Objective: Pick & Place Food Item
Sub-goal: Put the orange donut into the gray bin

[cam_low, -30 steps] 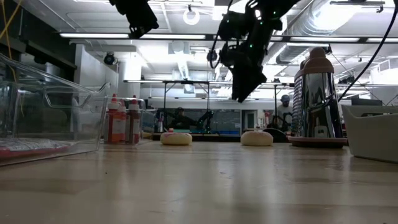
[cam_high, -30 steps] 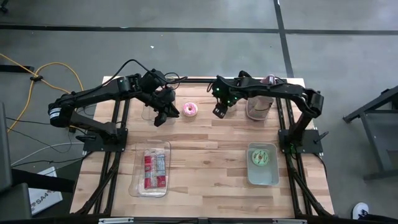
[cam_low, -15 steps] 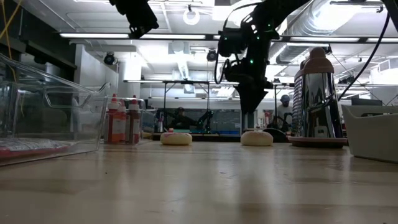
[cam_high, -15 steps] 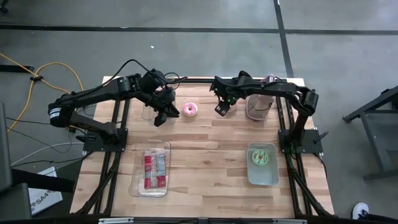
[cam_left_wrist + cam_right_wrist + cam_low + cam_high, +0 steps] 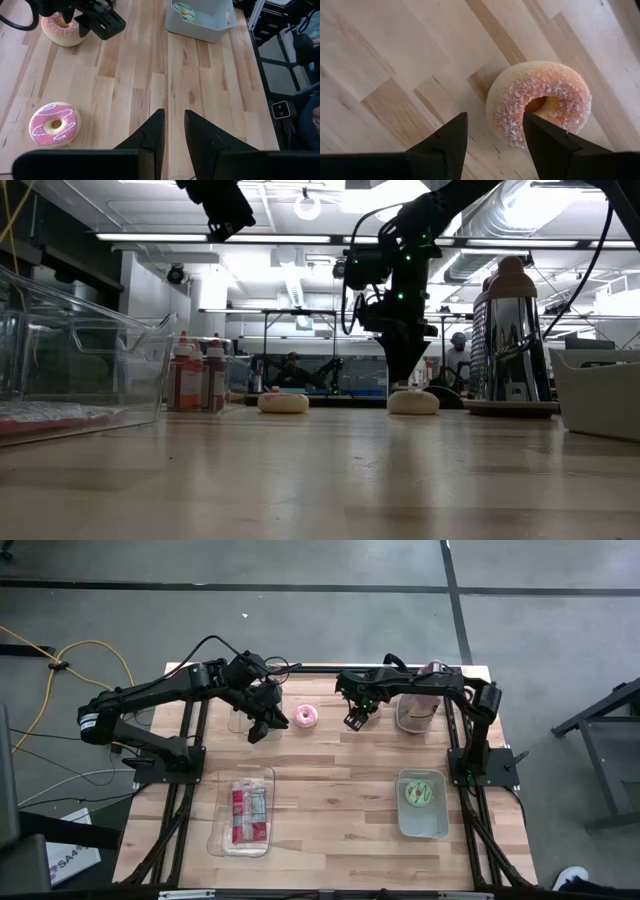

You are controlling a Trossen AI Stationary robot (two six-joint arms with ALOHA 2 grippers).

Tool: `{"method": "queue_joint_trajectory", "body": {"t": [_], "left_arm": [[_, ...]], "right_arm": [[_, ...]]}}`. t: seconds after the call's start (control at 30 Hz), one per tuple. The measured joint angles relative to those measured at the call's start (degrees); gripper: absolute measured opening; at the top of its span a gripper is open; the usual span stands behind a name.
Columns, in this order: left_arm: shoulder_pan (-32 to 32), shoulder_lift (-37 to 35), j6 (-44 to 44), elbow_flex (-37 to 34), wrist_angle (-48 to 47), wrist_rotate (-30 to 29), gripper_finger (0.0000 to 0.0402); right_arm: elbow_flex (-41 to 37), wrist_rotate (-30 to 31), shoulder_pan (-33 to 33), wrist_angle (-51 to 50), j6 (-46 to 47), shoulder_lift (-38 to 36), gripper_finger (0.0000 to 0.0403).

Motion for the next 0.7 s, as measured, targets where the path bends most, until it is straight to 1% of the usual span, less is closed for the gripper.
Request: {"method": "queue_joint_trajectory", "body": {"t": [0.2, 0.33, 0.7], "left_arm": [[0.0, 0.0, 0.0, 0.0, 0.0, 0.0, 0.007], [0.0, 0.0, 0.0, 0.0, 0.0, 0.0, 0.007], [0.0, 0.0, 0.0, 0.0, 0.0, 0.0, 0.007]], "right_arm": [[0.0, 0.3, -0.2, 0.0, 0.0, 1.4, 0.018], [0.0, 1.7, -0.3, 0.2, 0.1, 1.3, 0.018], [0.0, 1.3, -0.7, 0.0, 0.2, 1.7, 0.018]]}}
